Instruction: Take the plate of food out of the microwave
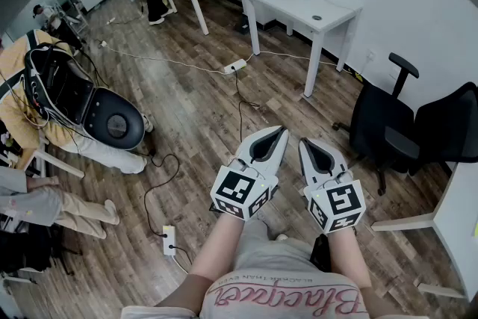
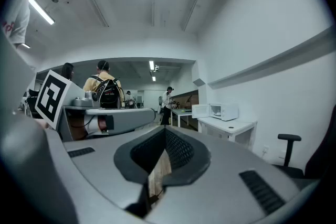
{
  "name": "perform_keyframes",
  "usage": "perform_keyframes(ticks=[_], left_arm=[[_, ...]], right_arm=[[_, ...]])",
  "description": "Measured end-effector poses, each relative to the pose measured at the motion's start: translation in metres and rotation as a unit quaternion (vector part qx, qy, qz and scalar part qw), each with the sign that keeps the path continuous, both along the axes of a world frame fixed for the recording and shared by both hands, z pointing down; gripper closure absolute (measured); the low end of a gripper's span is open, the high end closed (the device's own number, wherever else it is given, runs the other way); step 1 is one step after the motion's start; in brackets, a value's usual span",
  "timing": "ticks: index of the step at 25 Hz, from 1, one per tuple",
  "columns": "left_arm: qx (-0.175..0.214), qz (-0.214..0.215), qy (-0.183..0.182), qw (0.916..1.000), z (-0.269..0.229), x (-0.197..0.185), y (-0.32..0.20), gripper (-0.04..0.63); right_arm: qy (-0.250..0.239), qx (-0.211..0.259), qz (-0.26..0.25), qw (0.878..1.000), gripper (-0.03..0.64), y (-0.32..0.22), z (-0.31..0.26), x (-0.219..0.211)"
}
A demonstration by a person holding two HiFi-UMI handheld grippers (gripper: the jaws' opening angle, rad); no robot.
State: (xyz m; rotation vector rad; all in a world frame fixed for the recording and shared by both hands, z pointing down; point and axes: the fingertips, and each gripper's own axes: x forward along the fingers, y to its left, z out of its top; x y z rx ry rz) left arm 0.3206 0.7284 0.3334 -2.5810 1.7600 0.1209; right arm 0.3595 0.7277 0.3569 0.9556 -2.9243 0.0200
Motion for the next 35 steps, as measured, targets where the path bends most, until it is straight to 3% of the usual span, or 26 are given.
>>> perform_keyframes(ticks=[8,11,16,20,25,28,35], left_arm=[[0.027,0.021,-0.021,0.9992,-0.012,0.011,0.002,0.589],[0.041,0.031,-0.008,0.9987,-0.023,0.002,-0.016,0.589],[0.064,0.060,-0.023,0.9959,-0.037,-0.019,-0.053,0.589],[0.067,0.075,0.001,0.9949,-0.049,-0.037,-0.069,0.589],[0.076,0.072,-0.008,0.9945,-0.052,-0.056,-0.075,0.589],[0.089,0.090,0.004,0.9919,-0.061,-0.067,-0.080,0.589],[0.089,0.094,-0.022,0.9914,-0.058,-0.099,-0.115,0.589]], right_arm=[[0.001,0.023,0.003,1.000,0.606,0.001,-0.008,0.004],[0.005,0.045,0.008,0.999,0.606,-0.016,-0.018,-0.011],[0.021,0.085,0.005,0.996,0.606,-0.056,-0.037,-0.046],[0.006,0.074,0.013,0.997,0.606,-0.073,-0.049,-0.056],[-0.024,0.046,0.036,0.998,0.606,-0.073,-0.048,-0.066],[-0.006,0.063,0.037,0.997,0.606,-0.080,-0.047,-0.079],[0.005,0.084,0.036,0.996,0.606,-0.113,-0.049,-0.118]])
